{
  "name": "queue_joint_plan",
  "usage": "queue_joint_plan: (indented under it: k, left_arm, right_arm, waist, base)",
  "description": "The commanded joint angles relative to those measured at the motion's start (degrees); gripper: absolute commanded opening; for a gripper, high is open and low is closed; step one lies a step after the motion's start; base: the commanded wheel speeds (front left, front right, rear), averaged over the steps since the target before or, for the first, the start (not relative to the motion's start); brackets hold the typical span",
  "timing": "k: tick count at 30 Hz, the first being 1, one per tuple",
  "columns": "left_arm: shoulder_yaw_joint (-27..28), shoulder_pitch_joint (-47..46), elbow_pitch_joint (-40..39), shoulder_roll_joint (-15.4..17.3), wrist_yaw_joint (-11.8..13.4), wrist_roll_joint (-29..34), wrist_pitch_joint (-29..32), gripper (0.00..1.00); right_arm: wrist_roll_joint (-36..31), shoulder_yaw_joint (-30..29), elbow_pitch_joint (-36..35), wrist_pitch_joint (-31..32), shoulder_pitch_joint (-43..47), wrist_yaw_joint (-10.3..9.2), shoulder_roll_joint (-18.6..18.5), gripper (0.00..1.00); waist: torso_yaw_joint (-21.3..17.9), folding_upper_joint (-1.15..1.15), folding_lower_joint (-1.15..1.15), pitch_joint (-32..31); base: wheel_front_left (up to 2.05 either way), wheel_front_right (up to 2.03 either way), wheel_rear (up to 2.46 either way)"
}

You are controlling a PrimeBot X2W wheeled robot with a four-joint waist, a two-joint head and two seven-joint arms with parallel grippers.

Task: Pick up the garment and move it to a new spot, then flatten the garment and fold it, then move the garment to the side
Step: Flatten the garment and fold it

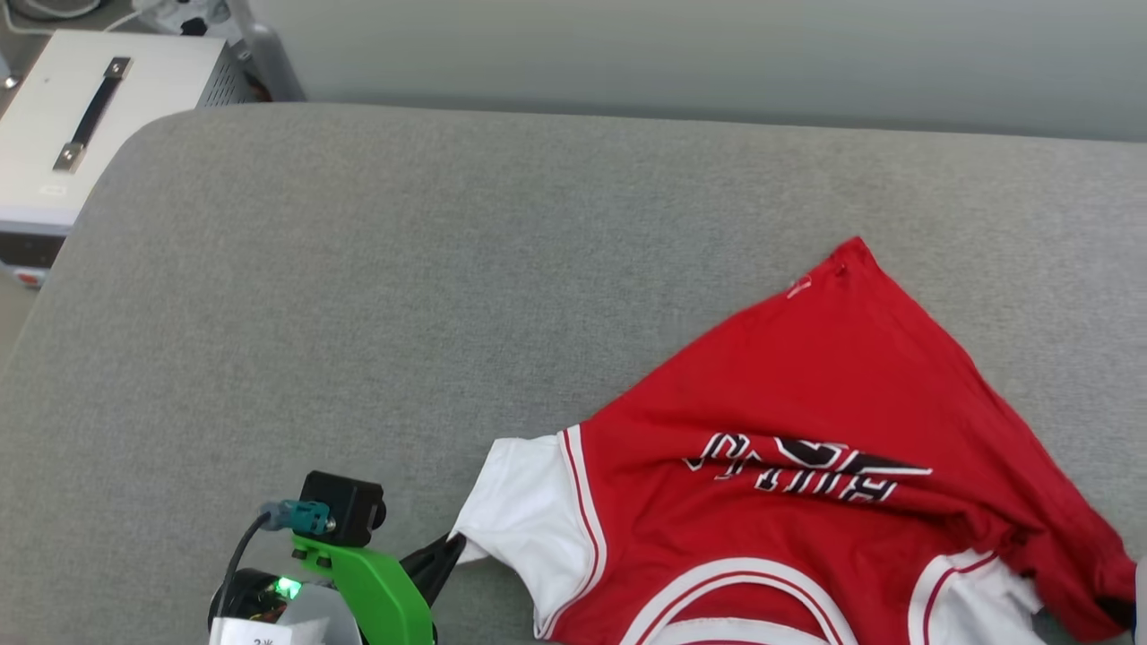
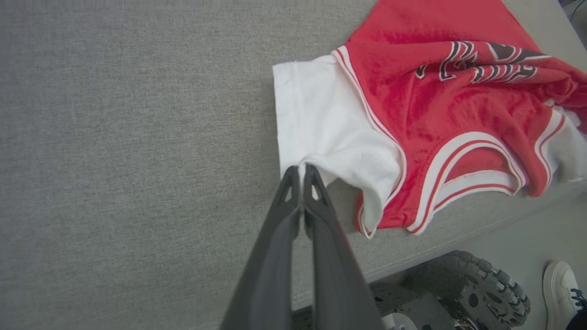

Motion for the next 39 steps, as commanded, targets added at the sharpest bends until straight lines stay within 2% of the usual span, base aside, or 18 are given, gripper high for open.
queue_joint_plan:
  k: [1, 9, 17, 18, 19, 25, 31, 35, 39]
  left_arm:
    - [0.09, 0.83, 0.30, -0.31, 0.34, -0.22, -0.55, 0.00]
    - [-0.70, 1.07, 1.21, -1.83, 0.84, 0.18, -1.68, 0.00]
    - [-1.04, 0.40, 1.55, -2.36, 0.64, 0.32, -2.05, 0.00]
    - [-1.03, 0.25, 1.50, -2.34, 0.60, 0.33, -2.04, 0.00]
    - [-1.02, 0.14, 1.42, -2.30, 0.58, 0.35, -2.03, 0.00]
    - [-0.75, -0.27, 0.33, -1.77, 0.75, 0.55, -1.96, 0.00]
    - [-0.77, -1.04, -1.47, -1.63, 0.88, 1.05, -2.01, 0.00]
    - [-1.06, -1.75, -2.42, -1.75, 0.75, 1.56, -2.11, 0.00]
    - [-1.46, -2.77, -3.08, -2.10, 0.51, 2.08, -2.15, 0.00]
  right_arm:
    - [-0.21, -0.57, -0.80, 0.19, 1.84, -0.05, 0.66, 0.00]
    - [-1.13, -2.49, -3.19, 0.49, 6.97, -0.05, 4.11, 0.00]
    - [-1.40, -2.27, -3.11, 0.80, 7.16, -0.05, 4.61, 0.00]
    - [-1.47, -2.09, -3.37, 0.73, 7.04, -0.05, 4.36, 0.27]
    - [-1.51, -2.01, -3.67, 0.62, 6.86, -0.05, 4.12, 1.00]
    - [0.00, -1.71, -7.96, 2.43, 3.74, -0.05, 2.24, 1.00]
    - [1.38, -1.42, -14.80, 8.12, -1.95, -0.05, -0.66, 1.00]
    - [1.53, -0.11, -17.48, 12.08, -7.61, -0.05, -0.60, 1.00]
    - [-0.02, 2.31, -17.07, 14.95, -14.27, -0.05, -0.64, 1.00]
  waist:
    - [-1.59, 0.00, 0.00, -1.71]
    - [-2.04, 0.00, 0.00, -2.42]
    - [-1.84, 0.00, 0.00, -1.78]
    - [-1.75, 0.00, 0.00, -1.66]
    - [-1.69, 0.00, 0.00, -1.56]
    - [-1.15, 0.00, 0.00, -1.11]
    - [0.60, 0.00, 0.00, 0.05]
    - [2.18, 0.00, 0.00, 1.82]
    - [3.95, 0.00, 0.00, 4.21]
  base:
    - [0.00, 0.00, 0.00]
    - [0.00, 0.00, 0.00]
    - [0.00, 0.00, 0.00]
    - [0.00, 0.00, 0.00]
    - [0.00, 0.00, 0.00]
    - [0.00, 0.00, 0.00]
    - [0.00, 0.00, 0.00]
    - [0.00, 0.00, 0.00]
    - [0.00, 0.00, 0.00]
